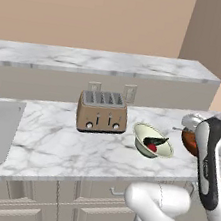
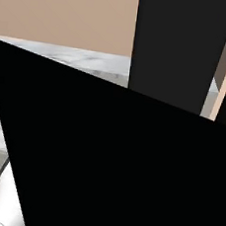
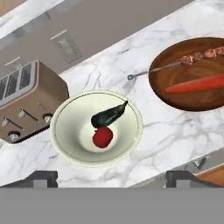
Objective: Place the bowl containing the kebab skewer and carrot in the microwave. Close the microwave door and press the start button to microwave the meal.
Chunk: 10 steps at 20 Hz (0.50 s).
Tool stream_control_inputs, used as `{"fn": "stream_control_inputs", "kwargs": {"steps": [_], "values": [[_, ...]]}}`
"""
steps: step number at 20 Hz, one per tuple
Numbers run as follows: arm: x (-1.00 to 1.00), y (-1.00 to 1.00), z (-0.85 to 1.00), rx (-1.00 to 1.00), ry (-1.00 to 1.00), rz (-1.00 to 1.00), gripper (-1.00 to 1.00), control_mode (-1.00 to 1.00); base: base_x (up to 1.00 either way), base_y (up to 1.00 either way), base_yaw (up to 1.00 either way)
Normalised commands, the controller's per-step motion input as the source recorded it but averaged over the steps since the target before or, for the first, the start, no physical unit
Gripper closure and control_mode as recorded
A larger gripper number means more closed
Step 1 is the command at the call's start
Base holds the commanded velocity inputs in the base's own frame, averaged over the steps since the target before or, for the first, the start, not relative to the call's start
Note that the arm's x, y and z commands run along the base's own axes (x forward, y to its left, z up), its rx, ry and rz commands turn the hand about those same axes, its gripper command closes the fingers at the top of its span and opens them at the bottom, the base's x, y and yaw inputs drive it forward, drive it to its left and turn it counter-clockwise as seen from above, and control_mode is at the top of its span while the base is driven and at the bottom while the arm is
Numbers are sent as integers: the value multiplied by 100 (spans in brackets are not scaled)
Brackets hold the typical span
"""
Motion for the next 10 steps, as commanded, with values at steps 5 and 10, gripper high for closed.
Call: {"fn": "stream_control_inputs", "kwargs": {"steps": [5, 10], "values": [[0, -99, -41, 27, 0, -15, -100, -100, 0, 0, 0], [0, -98, -12, 25, 4, -14, -100, -100, 0, 0, 0]]}}
